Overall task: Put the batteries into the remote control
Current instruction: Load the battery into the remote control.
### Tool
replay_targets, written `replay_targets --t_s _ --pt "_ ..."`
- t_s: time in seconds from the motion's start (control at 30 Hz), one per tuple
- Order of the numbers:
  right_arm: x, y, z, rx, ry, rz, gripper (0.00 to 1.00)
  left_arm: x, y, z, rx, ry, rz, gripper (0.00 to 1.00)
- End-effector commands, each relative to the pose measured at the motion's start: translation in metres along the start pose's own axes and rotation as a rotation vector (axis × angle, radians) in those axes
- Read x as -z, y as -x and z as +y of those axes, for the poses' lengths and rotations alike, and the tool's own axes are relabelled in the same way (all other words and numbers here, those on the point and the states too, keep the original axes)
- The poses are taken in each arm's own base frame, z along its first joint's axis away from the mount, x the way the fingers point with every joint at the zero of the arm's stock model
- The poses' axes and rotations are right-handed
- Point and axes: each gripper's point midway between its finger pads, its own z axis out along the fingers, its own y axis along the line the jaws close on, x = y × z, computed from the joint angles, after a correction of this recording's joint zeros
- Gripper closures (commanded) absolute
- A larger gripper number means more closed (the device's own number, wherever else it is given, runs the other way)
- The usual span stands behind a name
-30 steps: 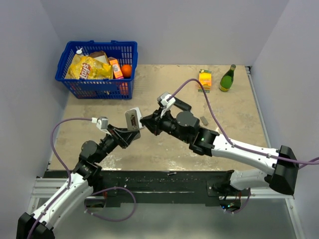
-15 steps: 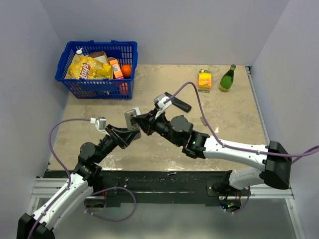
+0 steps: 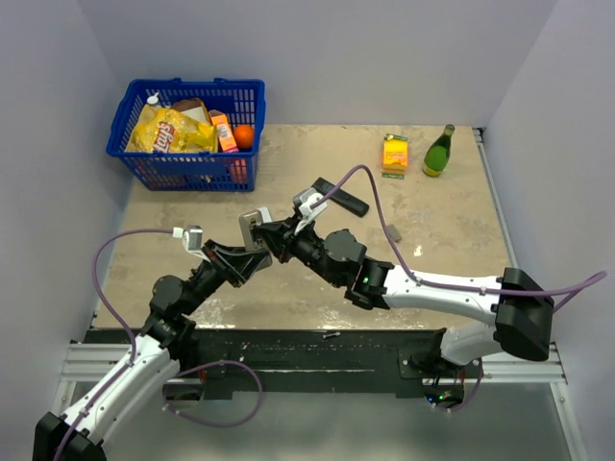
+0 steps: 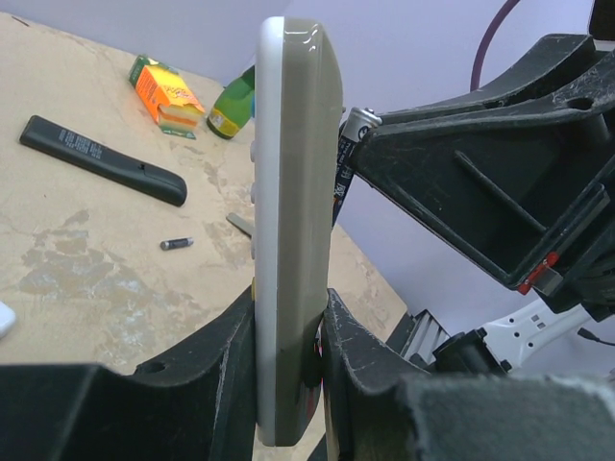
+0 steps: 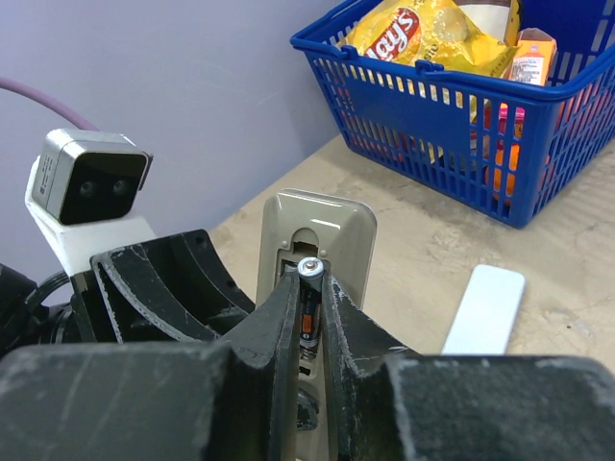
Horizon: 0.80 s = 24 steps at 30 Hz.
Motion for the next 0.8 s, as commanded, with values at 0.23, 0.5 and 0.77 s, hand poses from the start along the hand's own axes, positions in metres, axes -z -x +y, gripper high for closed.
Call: replay_targets --t_s 0.23,0.5,0.77 --pt "-0.004 -0.007 0.001 0.109 -0.013 -0.054 1.00 -0.001 0.021 -0.024 -0.006 -0.087 -0.070 1.00" --pt "-0.007 -0.038 0.003 0.158 -0.034 0.026 1.00 0.000 0.027 -0.029 -0.009 -0.100 -0.088 1.00" --pt "-0.002 -0.048 -0.004 0.119 -0.090 0.117 1.00 0.004 0.031 -0.019 0.001 -0.058 -0.136 1.00"
